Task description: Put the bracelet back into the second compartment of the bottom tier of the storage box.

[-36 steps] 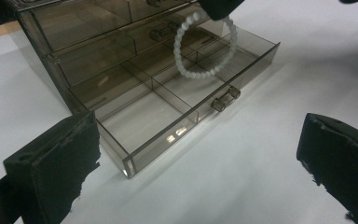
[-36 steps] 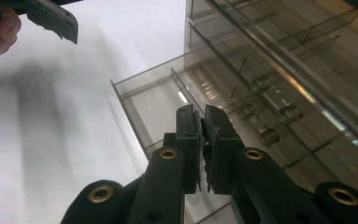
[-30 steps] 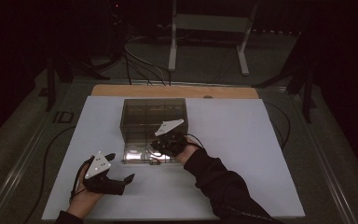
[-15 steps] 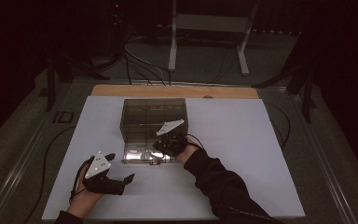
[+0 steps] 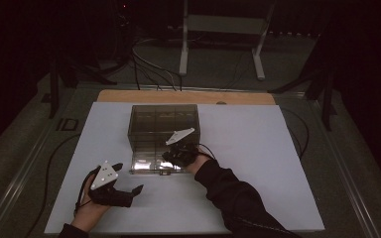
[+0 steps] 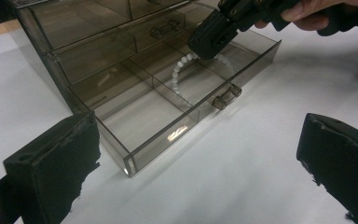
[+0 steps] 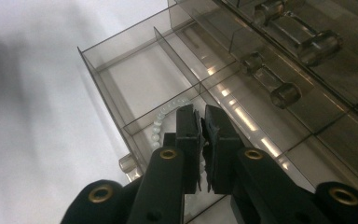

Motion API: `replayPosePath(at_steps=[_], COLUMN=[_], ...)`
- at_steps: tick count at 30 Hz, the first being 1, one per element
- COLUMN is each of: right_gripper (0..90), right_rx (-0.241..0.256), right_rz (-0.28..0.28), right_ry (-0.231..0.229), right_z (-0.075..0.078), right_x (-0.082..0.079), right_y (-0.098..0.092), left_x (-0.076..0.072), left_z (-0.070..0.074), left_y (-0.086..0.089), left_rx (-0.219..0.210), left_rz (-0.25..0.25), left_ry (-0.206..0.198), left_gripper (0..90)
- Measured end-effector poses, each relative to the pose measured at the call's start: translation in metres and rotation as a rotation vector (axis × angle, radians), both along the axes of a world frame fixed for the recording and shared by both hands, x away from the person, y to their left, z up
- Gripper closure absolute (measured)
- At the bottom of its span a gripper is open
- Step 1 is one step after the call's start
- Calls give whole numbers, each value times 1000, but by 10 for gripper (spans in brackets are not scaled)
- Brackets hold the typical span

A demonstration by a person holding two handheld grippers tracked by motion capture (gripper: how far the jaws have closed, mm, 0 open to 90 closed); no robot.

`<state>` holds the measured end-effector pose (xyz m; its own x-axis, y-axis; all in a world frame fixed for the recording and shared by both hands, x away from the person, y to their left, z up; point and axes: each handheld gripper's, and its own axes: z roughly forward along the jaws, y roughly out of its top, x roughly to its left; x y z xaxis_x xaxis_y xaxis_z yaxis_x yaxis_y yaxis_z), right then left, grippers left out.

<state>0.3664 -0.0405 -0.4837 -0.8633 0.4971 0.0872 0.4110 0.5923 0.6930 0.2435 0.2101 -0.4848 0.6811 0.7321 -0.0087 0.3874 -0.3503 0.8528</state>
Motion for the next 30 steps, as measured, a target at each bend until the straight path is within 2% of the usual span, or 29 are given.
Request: replayPosePath(at_steps=[10, 14, 15, 17, 18, 20, 22, 23, 24, 27, 29, 30], right_gripper=[838, 658, 559, 489, 489, 386, 366, 316, 316, 224, 207, 139], right_rx=[-16, -5, 8, 12, 12, 19, 25, 39, 39, 51, 53, 66], right_rz=[7, 26, 42, 62, 62, 88, 87, 89, 89, 82, 81, 89], right_ry=[-37, -47, -45, -56, -56, -65, -69, -77, -77, -91, -89, -73], right_z=[3, 5, 8, 12, 12, 19, 21, 26, 26, 32, 33, 35], right_x=[0, -2, -4, -6, -6, -9, -11, -12, -12, -14, -13, -13], right_y=[2, 4, 5, 6, 6, 7, 6, 5, 5, -1, -3, -7], left_x=[0, 0, 0, 0, 0, 0, 0, 0, 0, 0, 0, 0], left_z=[0, 0, 0, 0, 0, 0, 0, 0, 0, 0, 0, 0], left_y=[0, 0, 0, 0, 0, 0, 0, 0, 0, 0, -1, 0], left_rx=[-1, -1, -2, -1, -1, -1, -5, -3, -1, -1, -2, 0], left_rz=[-1, -1, 0, -1, -1, -1, 0, -1, 0, -1, -1, -1], left_ry=[2, 2, 2, 0, 0, 2, -1, -1, 1, 0, 2, 3], left_gripper=[0, 0, 0, 0, 0, 0, 0, 0, 0, 0, 0, 0])
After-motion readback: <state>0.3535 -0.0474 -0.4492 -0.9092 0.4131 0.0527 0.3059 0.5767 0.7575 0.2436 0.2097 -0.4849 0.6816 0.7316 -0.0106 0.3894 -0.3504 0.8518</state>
